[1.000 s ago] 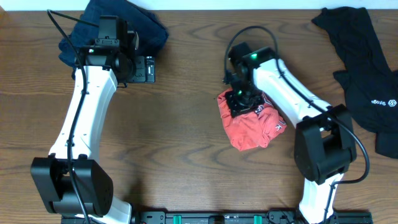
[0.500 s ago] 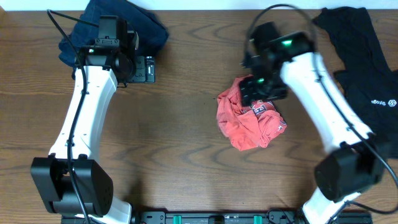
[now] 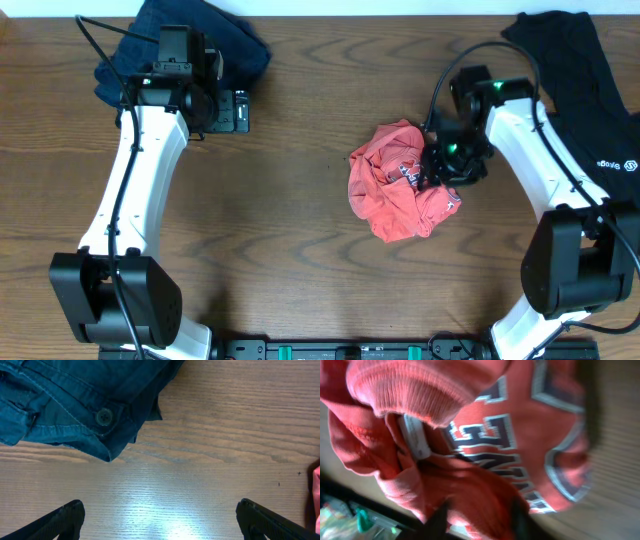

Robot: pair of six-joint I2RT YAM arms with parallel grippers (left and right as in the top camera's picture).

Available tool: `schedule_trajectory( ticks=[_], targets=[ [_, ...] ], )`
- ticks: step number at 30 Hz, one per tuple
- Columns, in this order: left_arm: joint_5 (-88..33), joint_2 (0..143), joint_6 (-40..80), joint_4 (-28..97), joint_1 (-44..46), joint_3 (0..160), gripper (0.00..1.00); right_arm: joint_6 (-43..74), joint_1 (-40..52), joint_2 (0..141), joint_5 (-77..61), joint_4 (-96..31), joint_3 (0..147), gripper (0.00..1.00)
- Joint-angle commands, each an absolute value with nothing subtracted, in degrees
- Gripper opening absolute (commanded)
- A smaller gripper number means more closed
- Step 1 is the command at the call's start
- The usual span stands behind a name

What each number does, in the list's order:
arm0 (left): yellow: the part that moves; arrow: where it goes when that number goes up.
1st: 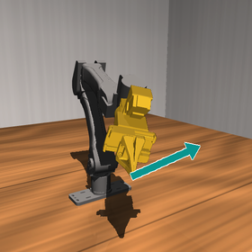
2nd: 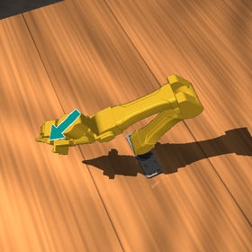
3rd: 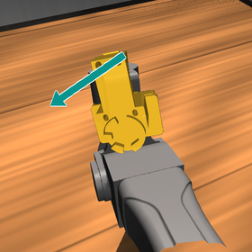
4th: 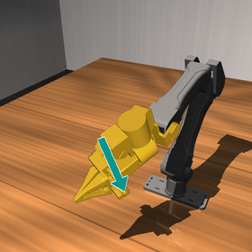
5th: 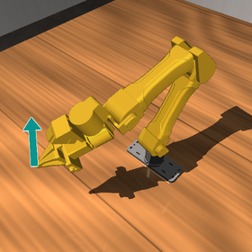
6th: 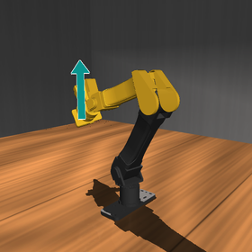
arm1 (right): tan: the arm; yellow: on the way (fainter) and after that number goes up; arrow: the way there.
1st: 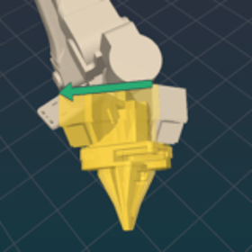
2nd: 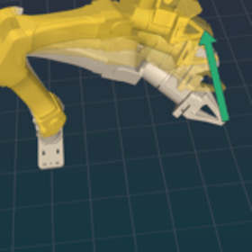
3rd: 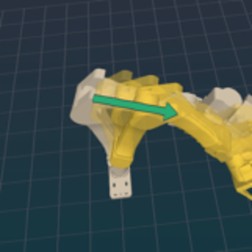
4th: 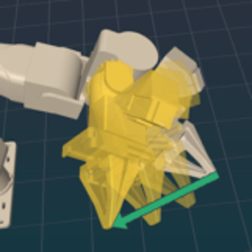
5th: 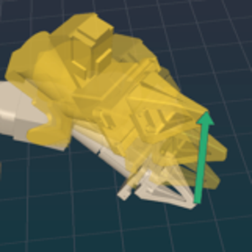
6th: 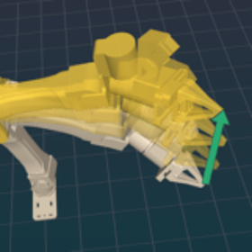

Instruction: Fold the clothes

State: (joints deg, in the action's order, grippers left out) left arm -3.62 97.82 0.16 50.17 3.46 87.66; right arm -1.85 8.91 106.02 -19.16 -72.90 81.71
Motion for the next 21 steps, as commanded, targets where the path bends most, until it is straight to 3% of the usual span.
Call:
schedule_trajectory(
  ticks=[1, 15, 16, 19, 21],
  targets=[
    [-2.9, 98.1, -0.2, 50.0, 3.3, 87.4, 0.98, -6.6, 9.5, 106.5, -27.1, -72.6, 80.8, 0.01],
    [-2.9, 98.1, -0.2, 48.8, 3.3, 87.4, 0.98, -1.3, 29.0, 101.9, -27.4, -66.1, 80.8, 0.01],
    [-2.9, 98.1, -0.2, 48.7, 3.3, 87.4, 0.98, -1.3, 30.5, 101.9, -27.4, -65.6, 80.8, 0.04],
    [-2.9, 98.1, -0.2, 48.6, 3.3, 87.4, 0.98, -1.4, 34.8, 101.9, -26.2, -64.6, 80.8, 0.44],
    [-2.9, 98.1, -0.2, 48.6, 3.3, 87.4, 0.98, -1.7, 36.3, 101.9, -24.8, -64.6, 80.8, 0.56]
  ],
)
